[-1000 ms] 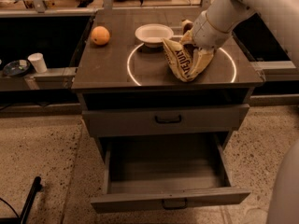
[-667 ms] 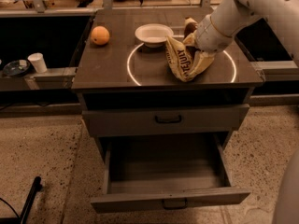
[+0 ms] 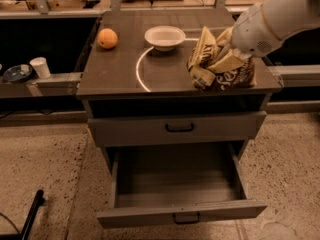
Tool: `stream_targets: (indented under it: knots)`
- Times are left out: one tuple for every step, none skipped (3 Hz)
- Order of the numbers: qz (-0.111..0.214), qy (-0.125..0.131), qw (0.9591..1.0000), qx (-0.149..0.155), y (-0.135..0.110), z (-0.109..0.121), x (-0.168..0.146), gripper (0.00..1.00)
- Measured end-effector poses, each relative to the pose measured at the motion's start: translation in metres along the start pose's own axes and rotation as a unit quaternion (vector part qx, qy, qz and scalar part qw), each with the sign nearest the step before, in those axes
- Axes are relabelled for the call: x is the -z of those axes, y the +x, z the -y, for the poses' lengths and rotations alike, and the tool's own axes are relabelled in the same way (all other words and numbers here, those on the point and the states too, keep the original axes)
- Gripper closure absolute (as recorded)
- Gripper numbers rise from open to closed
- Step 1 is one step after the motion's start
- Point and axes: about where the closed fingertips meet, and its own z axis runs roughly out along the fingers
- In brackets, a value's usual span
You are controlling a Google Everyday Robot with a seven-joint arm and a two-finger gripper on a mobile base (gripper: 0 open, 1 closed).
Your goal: Place brown chip bag into middle drawer
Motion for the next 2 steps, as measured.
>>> stream_targets:
  knots:
    - [0.011,0.034,0.9938,-0.105,-0.003,-0.038,0.046,1.00]
    - [0.046,0.011,0.9659,-0.254,0.025,-0.083,0.048,1.00]
